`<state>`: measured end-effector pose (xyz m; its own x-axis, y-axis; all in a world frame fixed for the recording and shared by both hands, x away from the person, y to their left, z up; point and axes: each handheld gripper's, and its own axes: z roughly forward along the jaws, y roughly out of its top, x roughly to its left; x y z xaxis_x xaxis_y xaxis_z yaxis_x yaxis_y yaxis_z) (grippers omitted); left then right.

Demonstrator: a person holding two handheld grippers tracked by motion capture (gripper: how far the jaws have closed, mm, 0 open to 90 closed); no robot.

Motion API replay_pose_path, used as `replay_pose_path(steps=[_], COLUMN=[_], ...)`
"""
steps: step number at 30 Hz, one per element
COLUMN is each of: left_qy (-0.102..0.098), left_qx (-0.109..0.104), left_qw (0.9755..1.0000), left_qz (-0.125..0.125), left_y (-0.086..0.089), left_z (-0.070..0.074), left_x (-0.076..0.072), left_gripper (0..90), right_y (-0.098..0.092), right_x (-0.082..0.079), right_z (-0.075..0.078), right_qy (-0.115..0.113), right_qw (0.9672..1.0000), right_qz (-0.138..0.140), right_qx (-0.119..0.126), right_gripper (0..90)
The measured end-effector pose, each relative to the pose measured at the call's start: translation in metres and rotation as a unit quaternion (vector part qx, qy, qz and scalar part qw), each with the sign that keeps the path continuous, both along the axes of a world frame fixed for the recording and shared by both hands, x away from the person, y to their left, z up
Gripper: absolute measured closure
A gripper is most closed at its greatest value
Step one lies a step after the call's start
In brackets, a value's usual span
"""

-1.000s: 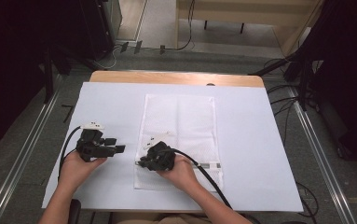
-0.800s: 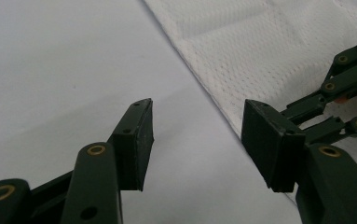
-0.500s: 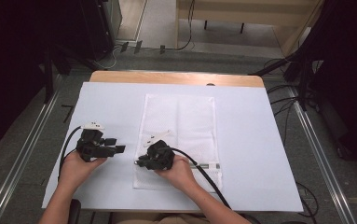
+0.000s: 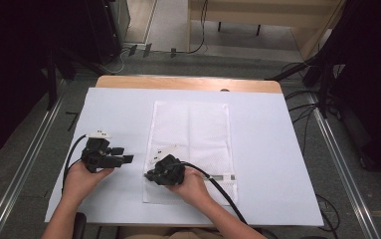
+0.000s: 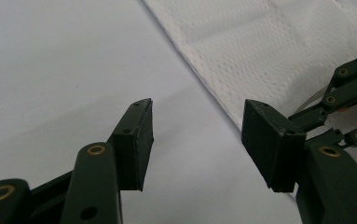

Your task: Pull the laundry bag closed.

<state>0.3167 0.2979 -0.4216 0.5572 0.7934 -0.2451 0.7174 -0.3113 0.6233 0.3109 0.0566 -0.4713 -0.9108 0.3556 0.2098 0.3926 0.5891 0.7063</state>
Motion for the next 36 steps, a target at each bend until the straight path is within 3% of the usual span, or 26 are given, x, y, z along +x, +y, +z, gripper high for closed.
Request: replay_pose_path(steps=[4,6,15,17,18,21,25,30,33,36], left_qy=[0.0,0.0,-0.001,-0.001,0.001,0.001,0.0,0.003,0.008,0.015], left_qx=[0.0,0.001,0.0,-0.002,-0.002,0.0,-0.012,-0.012,-0.016,-0.005], left_qw=[1.0,1.0,1.0,1.0,1.0,1.0,0.9995,0.9986,0.9971,0.9942], left_qz=[0.001,0.002,0.0,-0.002,-0.005,-0.008,-0.03,-0.052,-0.074,-0.107], left_y=[0.0,0.0,0.0,-0.001,-0.001,-0.001,-0.004,-0.009,-0.014,-0.022], left_z=[0.0,0.0,0.0,0.0,0.0,0.0,0.0,0.0,-0.002,-0.005], left_x=[0.0,0.0,0.0,0.0,0.0,-0.001,-0.002,-0.004,-0.005,-0.007], left_gripper=[44.2,44.2,44.2,44.2,44.3,44.4,44.5,44.7,46.4,47.6], right_y=[-0.002,-0.001,-0.002,-0.003,-0.005,-0.009,-0.017,-0.022,-0.023,-0.024], right_x=[0.002,0.001,-0.002,0.001,0.003,0.007,0.015,0.018,0.019,0.02], right_z=[0.0,0.0,-0.001,0.0,0.001,0.008,0.013,0.019,0.021,0.023], right_qy=[0.014,0.008,-0.002,0.008,0.015,0.031,0.036,0.034,0.035,0.035], right_qw=[0.9999,1.0,1.0,1.0,0.9998,0.9989,0.9982,0.9978,0.9977,0.9974], right_qz=[0.003,0.005,-0.001,-0.001,0.002,-0.006,-0.016,-0.015,-0.017,-0.019], right_qx=[0.003,0.001,0.001,0.003,0.014,0.036,0.045,0.054,0.056,0.06], right_gripper=[78.5,76.8,83.6,84.2,88.2,88.2,88.1,88.1,88.1,88.1])
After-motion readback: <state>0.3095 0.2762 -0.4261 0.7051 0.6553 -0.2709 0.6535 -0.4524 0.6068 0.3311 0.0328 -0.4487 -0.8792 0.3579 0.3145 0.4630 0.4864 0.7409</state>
